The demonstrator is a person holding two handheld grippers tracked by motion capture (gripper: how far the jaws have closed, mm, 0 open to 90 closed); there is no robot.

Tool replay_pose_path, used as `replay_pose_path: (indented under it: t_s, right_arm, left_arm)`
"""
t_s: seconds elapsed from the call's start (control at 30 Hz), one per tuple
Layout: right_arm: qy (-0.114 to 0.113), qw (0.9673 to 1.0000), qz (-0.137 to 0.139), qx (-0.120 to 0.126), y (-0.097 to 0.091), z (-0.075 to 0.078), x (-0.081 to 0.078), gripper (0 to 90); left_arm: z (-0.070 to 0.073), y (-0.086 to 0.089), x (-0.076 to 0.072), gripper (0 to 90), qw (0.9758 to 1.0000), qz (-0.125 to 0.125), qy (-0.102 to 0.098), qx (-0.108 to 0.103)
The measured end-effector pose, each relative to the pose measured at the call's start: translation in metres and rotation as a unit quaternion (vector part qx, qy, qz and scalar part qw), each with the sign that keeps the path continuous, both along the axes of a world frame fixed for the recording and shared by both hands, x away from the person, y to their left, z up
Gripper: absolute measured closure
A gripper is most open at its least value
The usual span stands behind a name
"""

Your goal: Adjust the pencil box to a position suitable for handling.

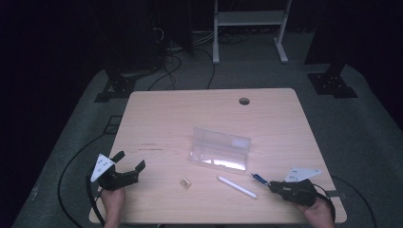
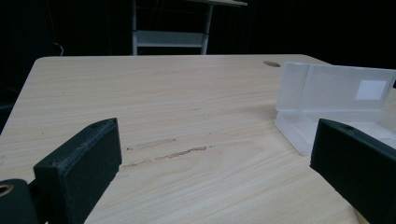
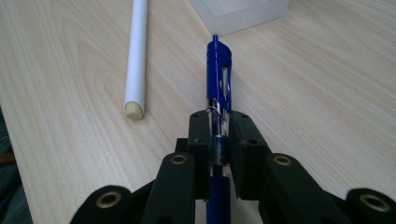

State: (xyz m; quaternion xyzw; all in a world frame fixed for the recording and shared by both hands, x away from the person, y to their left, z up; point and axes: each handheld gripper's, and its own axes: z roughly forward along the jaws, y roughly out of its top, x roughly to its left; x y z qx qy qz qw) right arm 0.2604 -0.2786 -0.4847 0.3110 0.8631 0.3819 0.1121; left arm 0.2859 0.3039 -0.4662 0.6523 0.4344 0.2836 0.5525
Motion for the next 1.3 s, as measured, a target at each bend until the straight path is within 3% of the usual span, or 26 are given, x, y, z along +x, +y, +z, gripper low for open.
replay_pose_path:
  t_s: [0.43,0.6,1.3]
  right_arm:
    - [-0.008,0.9997,-0.009,0.022,-0.007,0.008,-0.001,79.2]
    - [-0.020,0.9994,-0.006,0.028,-0.005,0.017,-0.001,79.2]
    - [-0.048,0.9984,0.029,0.001,0.020,0.052,0.020,79.2]
  left_arm:
    - [-0.001,-0.001,0.000,1.1,1.0000,-0.001,0.002,0.003]
    - [-0.001,0.000,0.000,1.1,1.0000,0.001,0.002,0.001]
    - [-0.001,0.000,-0.001,1.1,1.0000,0.003,0.002,0.000]
